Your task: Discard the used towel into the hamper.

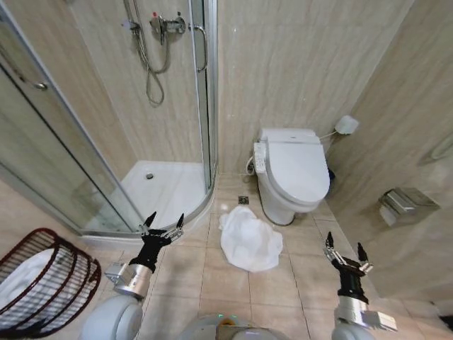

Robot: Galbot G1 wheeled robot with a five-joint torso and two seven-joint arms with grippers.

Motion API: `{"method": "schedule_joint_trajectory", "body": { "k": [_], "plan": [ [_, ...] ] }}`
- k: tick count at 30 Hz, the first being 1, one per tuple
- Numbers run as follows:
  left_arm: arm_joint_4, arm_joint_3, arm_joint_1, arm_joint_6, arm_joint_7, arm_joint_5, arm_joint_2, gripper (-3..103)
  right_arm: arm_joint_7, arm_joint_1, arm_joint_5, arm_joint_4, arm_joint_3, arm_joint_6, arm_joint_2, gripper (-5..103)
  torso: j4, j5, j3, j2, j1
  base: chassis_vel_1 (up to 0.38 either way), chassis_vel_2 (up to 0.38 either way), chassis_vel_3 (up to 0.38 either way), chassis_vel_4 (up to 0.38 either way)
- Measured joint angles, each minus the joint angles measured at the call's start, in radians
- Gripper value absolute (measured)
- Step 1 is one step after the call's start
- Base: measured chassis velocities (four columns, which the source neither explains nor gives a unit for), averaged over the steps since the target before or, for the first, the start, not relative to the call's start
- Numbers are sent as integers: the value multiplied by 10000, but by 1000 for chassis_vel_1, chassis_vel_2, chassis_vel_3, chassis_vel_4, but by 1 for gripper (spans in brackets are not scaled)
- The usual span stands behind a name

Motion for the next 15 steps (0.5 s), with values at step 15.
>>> {"method": "schedule_joint_trajectory", "body": {
  "k": [15],
  "plan": [
    [0,0,-3,0,0,0,0,100,-328,140,27,-190,-231,852,29,100,-1,-6,-8,-17,0,-224,216,218,-185]
  ]
}}
